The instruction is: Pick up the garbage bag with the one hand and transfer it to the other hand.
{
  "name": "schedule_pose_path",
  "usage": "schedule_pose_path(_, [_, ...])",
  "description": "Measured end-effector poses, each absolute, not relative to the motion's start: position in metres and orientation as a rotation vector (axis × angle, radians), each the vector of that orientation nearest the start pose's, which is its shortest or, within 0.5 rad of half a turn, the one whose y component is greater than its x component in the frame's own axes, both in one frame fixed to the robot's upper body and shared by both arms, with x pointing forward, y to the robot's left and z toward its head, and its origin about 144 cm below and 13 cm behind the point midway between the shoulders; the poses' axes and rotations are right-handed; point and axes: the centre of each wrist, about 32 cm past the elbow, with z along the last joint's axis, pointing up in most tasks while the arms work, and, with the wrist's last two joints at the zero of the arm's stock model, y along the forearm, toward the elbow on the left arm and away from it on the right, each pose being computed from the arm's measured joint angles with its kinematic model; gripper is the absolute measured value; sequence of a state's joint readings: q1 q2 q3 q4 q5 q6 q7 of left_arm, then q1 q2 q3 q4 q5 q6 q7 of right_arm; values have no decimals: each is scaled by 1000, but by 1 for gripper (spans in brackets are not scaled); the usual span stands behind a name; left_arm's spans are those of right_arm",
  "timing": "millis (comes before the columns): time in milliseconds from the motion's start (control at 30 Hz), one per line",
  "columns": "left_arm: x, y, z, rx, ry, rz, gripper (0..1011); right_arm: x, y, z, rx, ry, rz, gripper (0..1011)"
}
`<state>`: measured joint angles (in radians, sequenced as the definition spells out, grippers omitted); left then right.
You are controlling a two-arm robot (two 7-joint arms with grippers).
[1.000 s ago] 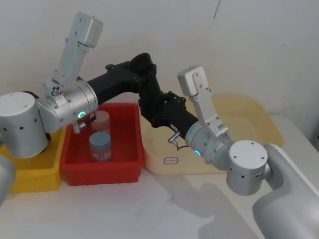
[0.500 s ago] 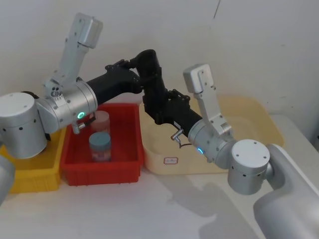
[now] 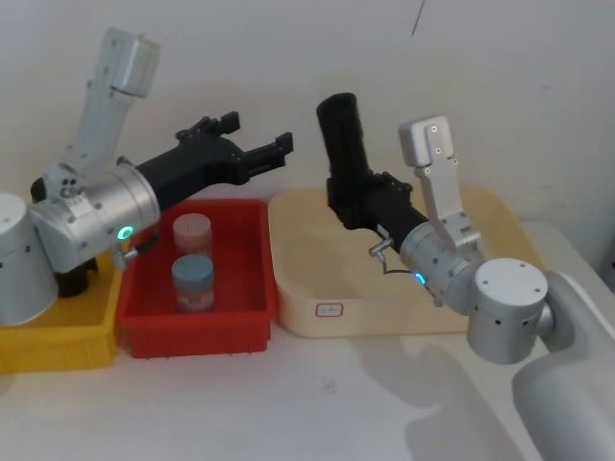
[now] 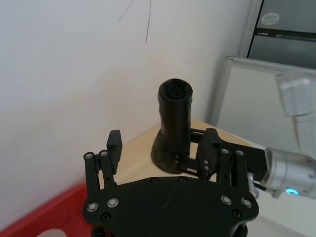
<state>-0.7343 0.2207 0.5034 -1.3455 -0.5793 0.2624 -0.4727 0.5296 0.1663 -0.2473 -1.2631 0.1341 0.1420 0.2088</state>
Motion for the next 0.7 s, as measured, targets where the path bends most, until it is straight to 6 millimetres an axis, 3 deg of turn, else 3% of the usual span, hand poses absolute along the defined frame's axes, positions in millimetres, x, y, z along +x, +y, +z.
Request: schedule_pose_path(700, [565,194,1319,-101,-18,817,1001,597,-264,1233,-291,-192,-1291,566])
